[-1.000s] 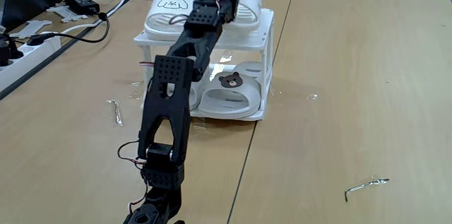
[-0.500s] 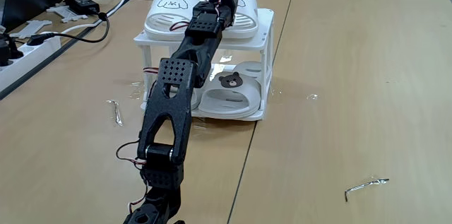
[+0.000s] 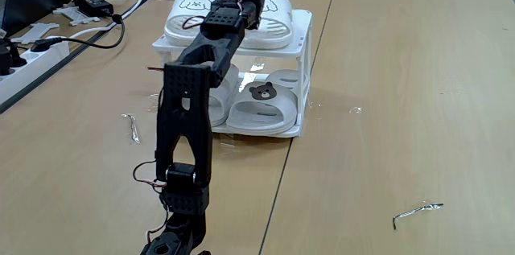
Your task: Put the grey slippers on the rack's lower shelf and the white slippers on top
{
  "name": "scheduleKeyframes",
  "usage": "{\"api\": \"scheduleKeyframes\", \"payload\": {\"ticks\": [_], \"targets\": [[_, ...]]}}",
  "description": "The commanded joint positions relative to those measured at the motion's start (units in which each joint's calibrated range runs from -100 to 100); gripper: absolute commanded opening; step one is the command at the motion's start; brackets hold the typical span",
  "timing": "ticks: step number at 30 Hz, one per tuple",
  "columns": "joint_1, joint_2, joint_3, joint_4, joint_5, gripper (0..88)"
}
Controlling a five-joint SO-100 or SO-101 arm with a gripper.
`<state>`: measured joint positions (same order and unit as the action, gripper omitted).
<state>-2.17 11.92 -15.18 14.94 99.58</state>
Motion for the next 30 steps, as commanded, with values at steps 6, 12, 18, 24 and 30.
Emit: {"api": "scheduleKeyframes", "payload": {"ticks": [6,12,18,24,30], "targets": [[0.6,-37.8,28.6,-1.4,0.4,22.2],[0.9,-55.5,35.3,-4.2,0.4,0.8],[3.7,-62.9,67.5,-46.9,0.4,0.7],[2.9,-82.6,101.6,-71.3,0.4,0.7],[2.9,-103.6,115.2,-91.6,0.4,0.7]]}}
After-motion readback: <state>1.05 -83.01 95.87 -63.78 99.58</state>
